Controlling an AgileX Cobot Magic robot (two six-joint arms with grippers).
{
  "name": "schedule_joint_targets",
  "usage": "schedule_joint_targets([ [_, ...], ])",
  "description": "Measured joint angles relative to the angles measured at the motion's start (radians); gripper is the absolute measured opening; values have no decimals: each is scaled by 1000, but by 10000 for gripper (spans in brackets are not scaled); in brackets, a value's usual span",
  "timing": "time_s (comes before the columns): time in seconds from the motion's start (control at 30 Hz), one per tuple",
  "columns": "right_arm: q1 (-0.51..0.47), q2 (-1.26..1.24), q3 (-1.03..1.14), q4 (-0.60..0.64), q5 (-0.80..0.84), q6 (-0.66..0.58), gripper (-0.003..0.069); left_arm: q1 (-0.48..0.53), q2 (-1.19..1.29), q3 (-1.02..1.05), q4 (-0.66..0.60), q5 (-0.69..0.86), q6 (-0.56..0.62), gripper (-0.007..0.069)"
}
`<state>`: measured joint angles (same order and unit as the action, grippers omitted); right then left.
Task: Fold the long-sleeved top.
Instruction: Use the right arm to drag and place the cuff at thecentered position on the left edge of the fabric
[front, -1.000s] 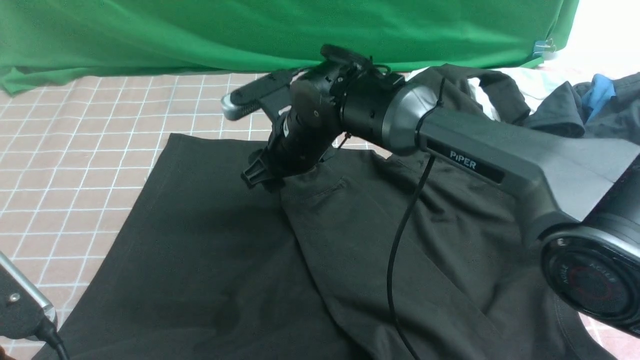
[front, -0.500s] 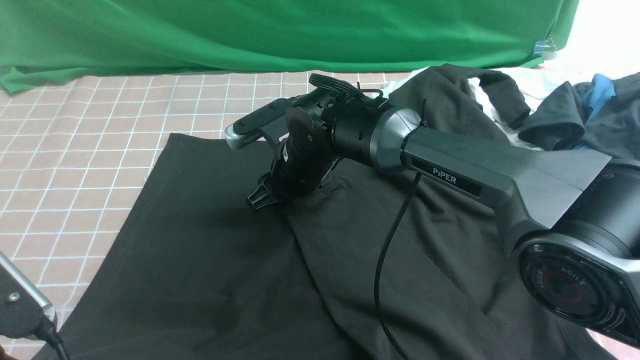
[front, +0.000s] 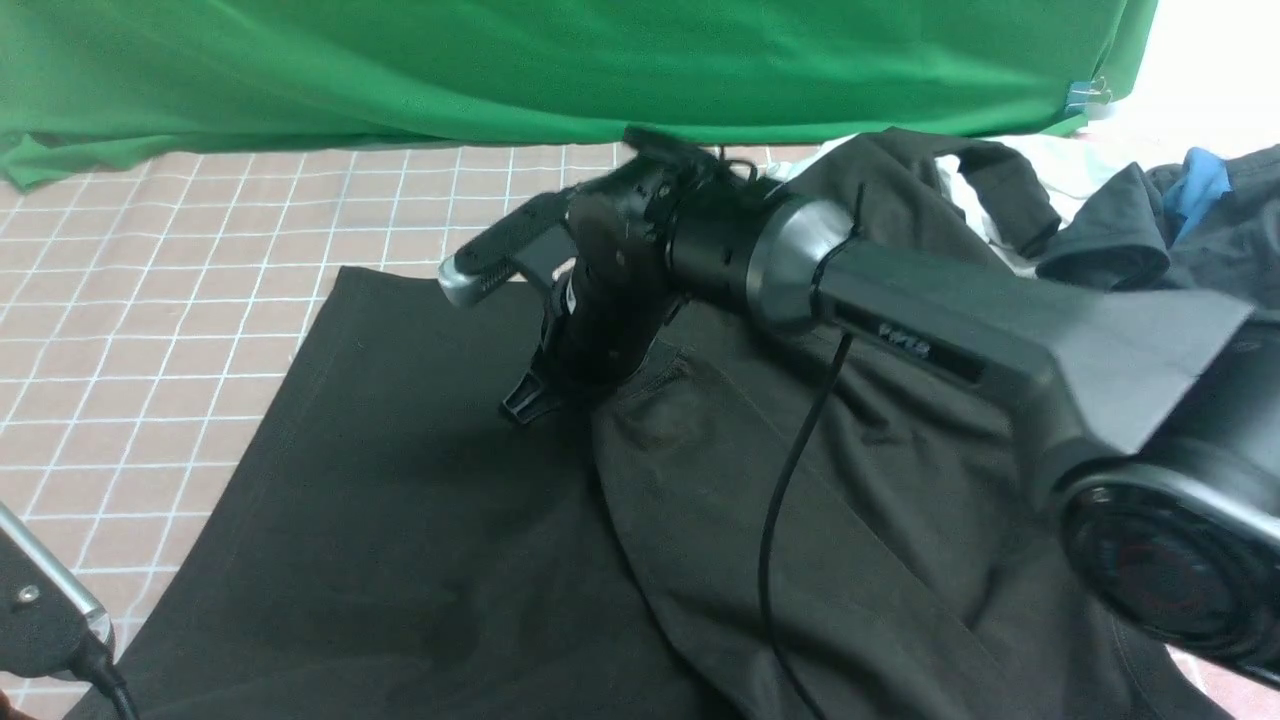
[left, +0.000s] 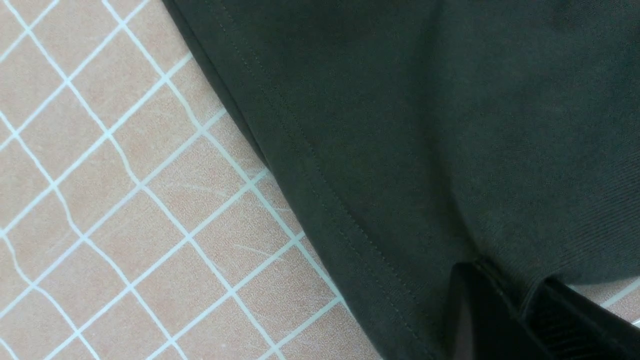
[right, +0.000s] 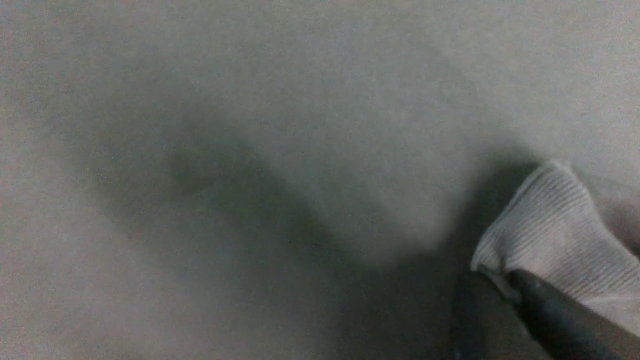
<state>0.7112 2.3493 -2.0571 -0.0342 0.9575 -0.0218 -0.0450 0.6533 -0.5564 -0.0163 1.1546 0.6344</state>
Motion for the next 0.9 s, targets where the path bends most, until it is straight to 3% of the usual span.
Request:
schedule_joint_targets([
  [0.33, 45, -187, 0, 116, 144, -105, 60, 0, -32, 0, 1, -4, 0, 37],
  [0.77, 79, -265, -23, 201, 157, -146, 60, 0, -32, 0, 3, -4, 0, 37],
  [0.9, 79, -257, -23, 308, 154, -190, 60, 0, -32, 0, 0, -4, 0, 37],
])
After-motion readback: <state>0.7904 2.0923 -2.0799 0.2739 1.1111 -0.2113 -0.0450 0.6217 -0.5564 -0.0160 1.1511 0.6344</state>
